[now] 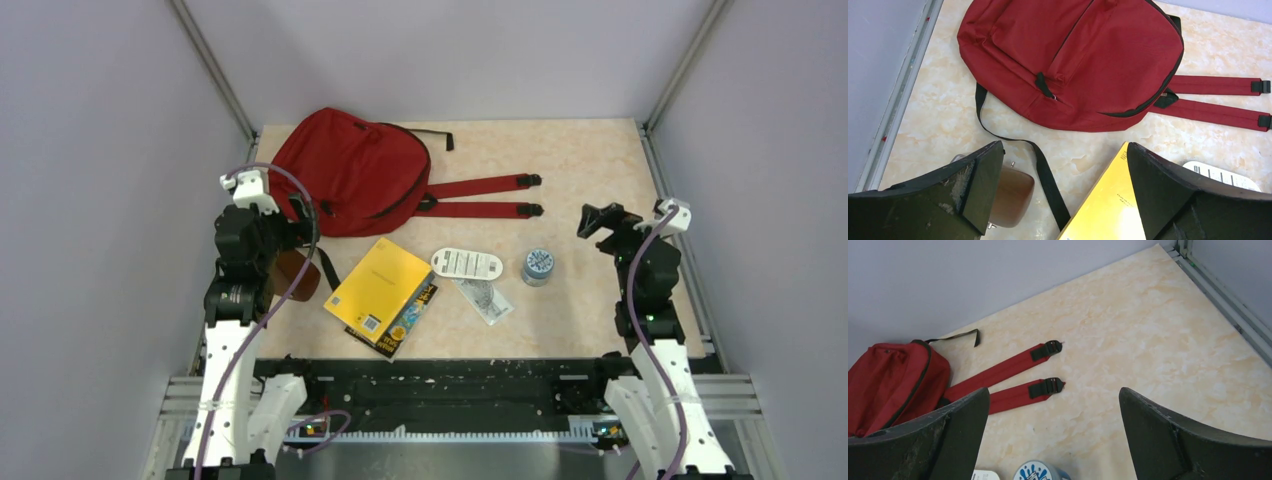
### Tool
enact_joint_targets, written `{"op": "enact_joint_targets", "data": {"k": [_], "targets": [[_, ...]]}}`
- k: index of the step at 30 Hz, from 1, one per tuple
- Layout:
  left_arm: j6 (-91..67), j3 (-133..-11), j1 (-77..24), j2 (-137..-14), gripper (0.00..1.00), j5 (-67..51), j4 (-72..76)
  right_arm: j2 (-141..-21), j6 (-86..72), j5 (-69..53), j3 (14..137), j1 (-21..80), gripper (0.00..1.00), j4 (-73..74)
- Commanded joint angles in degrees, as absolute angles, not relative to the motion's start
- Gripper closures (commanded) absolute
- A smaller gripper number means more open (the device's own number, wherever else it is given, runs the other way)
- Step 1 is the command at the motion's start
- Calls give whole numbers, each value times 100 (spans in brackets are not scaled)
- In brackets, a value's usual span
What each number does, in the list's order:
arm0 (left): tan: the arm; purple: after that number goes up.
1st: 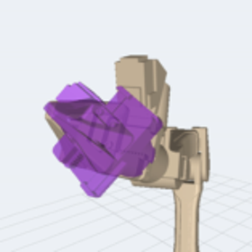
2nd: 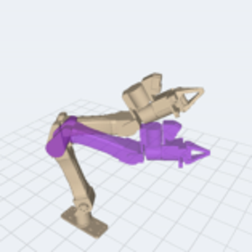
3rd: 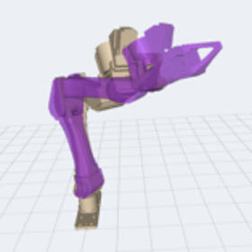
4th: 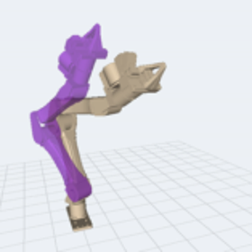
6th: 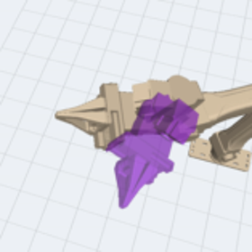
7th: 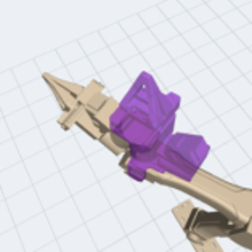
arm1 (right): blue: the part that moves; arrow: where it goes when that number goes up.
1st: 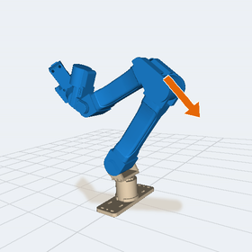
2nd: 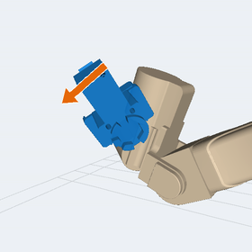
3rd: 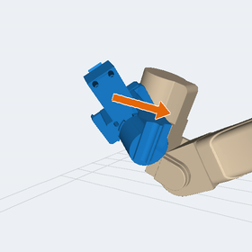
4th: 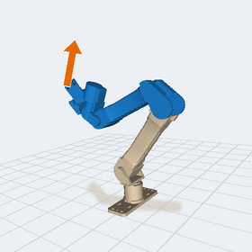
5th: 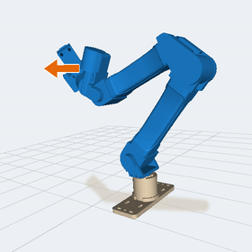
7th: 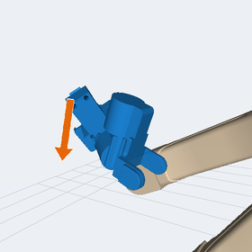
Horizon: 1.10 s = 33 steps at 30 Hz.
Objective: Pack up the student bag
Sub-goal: Pick up the student bag at the center of the board.
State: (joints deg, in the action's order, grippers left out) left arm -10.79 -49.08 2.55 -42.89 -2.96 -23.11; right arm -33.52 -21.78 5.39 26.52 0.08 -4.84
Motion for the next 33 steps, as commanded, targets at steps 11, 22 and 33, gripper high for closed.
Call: {"op": "enact_joint_targets", "data": {"k": [11,22,33], "targets": [[-950,-4983,205,-4234,2,60,-2216,-3506,-2298,252,2616,-35,1,-596],[-542,-6180,-1574,-5904,5,334,-2449,-3762,-2280,-117,2874,-35,1,-261],[-732,-7588,-1905,-8706,3,-435,-2405,-4014,-2438,-422,2927,-35,1,-356]]}}
